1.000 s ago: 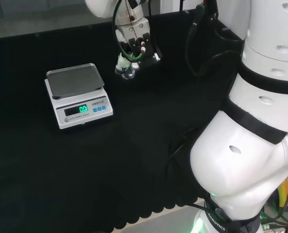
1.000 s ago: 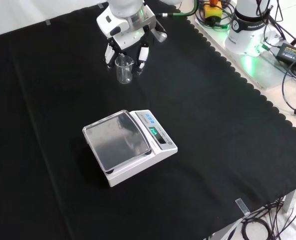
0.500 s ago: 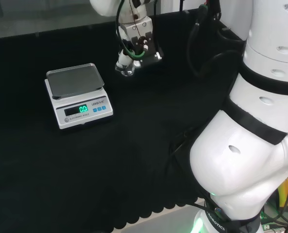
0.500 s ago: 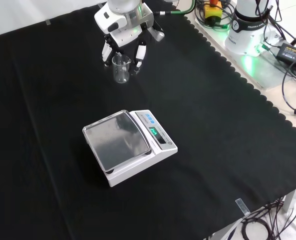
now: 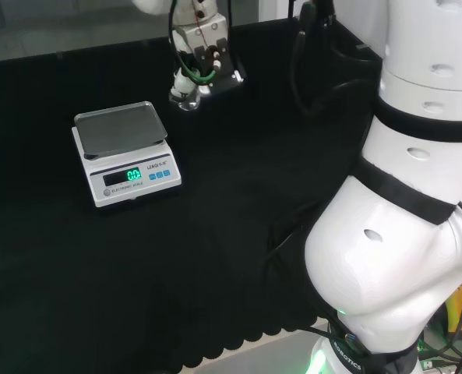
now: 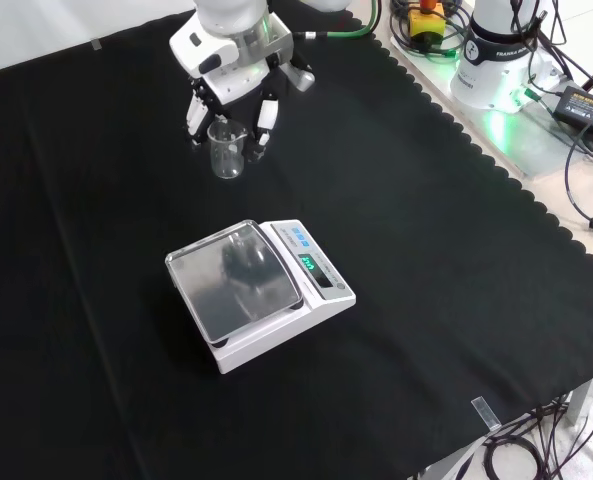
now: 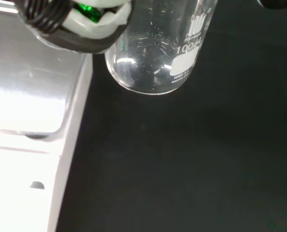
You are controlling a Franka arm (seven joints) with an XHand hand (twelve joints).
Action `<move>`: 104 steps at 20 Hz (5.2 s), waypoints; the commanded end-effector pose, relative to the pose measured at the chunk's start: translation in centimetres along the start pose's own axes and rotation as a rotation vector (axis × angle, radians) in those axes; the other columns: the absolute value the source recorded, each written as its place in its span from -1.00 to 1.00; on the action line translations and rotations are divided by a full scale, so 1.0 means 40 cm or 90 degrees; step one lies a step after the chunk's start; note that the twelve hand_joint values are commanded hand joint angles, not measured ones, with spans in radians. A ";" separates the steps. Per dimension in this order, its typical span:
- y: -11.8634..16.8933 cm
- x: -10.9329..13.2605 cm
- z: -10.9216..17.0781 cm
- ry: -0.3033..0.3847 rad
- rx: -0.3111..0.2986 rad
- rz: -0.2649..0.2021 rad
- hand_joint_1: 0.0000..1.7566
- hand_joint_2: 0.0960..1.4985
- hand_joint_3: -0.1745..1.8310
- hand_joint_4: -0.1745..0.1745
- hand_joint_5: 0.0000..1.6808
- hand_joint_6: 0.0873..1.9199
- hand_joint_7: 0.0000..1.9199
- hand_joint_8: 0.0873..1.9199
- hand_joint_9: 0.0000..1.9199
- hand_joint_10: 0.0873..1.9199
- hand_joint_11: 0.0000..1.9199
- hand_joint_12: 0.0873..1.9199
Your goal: Put the beaker on the electronic balance.
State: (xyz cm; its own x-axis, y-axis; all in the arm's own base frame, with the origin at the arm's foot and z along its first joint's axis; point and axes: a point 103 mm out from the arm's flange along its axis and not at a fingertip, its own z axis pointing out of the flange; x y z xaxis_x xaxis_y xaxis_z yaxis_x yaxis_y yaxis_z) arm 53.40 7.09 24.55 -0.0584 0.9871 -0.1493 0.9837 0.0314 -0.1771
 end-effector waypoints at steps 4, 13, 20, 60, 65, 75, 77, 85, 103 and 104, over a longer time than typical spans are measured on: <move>0.112 0.114 0.003 0.019 0.006 -0.070 0.24 -0.12 -0.37 -1.00 0.19 -0.31 0.29 -0.37 0.79 -1.00 0.79 -0.70; 0.181 0.191 0.017 0.037 0.013 -0.111 0.29 0.27 -0.73 -0.15 0.36 -0.29 0.30 -0.38 0.81 -1.00 0.79 -0.70; 0.208 0.226 0.024 0.066 0.007 -0.137 0.29 0.29 -0.76 -0.13 0.37 -0.30 0.30 -0.38 0.81 -1.00 0.79 -0.69; 0.291 0.335 0.066 -0.045 0.122 -0.183 0.25 0.17 -0.79 -1.00 0.19 -0.34 0.28 -0.39 0.80 -1.00 0.77 -0.71; 0.290 0.340 0.066 -0.048 0.117 -0.181 0.21 0.16 -0.78 -1.00 0.15 -0.29 0.26 -0.36 0.81 -1.00 0.84 -0.69; 0.285 0.320 0.063 -0.023 0.107 -0.177 0.14 0.09 -0.73 -1.00 0.00 -0.17 0.16 -0.22 0.81 -1.00 0.86 -0.70; 0.287 0.327 0.060 -0.025 0.110 -0.177 0.11 0.07 -0.70 -1.00 -0.04 -0.14 0.12 -0.17 0.81 -1.00 0.85 -0.70; 0.290 0.330 0.064 -0.016 0.114 -0.177 0.07 -0.02 -0.60 -1.00 -0.19 -0.09 0.01 -0.12 0.79 -1.00 0.81 -0.68; 0.299 0.350 0.069 -0.011 0.148 -0.183 -0.11 -0.18 -0.45 -0.71 -0.49 -0.01 -0.10 -0.10 0.55 -1.00 0.56 -0.54; 0.299 0.350 0.070 -0.011 0.152 -0.182 -0.14 -0.19 -0.45 -0.67 -0.52 -0.03 -0.14 -0.09 0.49 -1.00 0.50 -0.48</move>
State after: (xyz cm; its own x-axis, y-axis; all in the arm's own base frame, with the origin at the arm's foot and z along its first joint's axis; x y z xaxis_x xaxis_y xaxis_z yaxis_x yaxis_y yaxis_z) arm 64.01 20.91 17.86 -0.3346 0.9379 -0.0913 0.8690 0.2696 -0.4149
